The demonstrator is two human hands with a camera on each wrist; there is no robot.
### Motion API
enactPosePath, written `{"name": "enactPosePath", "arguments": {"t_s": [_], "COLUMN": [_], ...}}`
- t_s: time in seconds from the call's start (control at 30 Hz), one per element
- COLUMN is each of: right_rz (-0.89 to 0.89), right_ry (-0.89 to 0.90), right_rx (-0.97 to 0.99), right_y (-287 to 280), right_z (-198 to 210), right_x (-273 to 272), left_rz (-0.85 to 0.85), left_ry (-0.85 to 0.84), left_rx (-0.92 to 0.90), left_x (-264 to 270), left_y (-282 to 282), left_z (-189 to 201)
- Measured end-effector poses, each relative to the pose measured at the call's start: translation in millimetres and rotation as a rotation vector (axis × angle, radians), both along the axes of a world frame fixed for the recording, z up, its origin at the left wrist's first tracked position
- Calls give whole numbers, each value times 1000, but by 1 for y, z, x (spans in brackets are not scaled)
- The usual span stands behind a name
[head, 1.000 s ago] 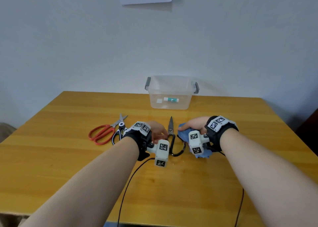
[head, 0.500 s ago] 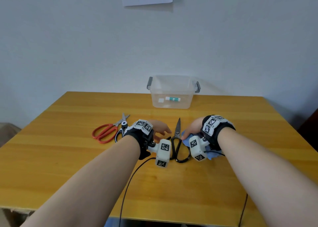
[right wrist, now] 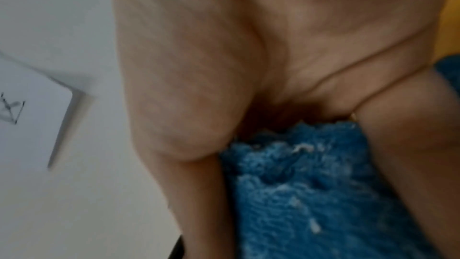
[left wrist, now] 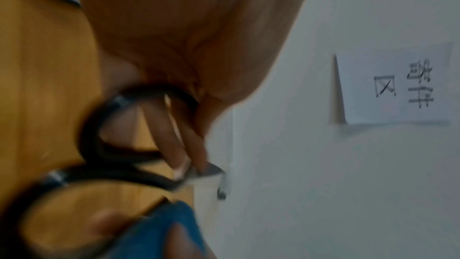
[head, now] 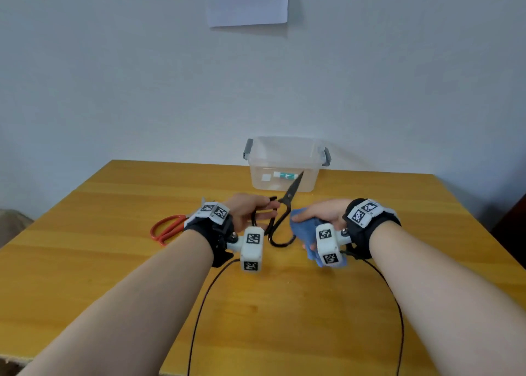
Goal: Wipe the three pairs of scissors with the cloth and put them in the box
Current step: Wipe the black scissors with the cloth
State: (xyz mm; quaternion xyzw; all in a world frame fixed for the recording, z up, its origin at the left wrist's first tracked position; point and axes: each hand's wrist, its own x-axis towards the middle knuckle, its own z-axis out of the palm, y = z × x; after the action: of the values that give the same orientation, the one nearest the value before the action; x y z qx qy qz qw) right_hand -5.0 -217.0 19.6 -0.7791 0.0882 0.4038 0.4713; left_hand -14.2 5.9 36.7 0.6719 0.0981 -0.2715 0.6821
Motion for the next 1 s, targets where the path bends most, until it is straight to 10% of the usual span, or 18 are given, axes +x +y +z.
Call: {"name": "enactPosePath", "arguments": {"t_s": [0.2,0.53,0.8,1.0], "right_rz": [-236,-95,-96,-15], "right_ry": [-360,-683,-748,-776], "right_rx": [252,33,143,110], "right_y": [18,14,26,26], "right_z": [45,61,70,69], "right_x": [-10,-21,-20,-21], "left_rz": [8,377,530,305], "left_ry": [-237,-365,-83,-172], "left_rx": [-273,-72,-1273,-698], "left_x": [7,29,12,5], "left_y": [23,40,17,-18], "left_z": [23,49,44,49]}}
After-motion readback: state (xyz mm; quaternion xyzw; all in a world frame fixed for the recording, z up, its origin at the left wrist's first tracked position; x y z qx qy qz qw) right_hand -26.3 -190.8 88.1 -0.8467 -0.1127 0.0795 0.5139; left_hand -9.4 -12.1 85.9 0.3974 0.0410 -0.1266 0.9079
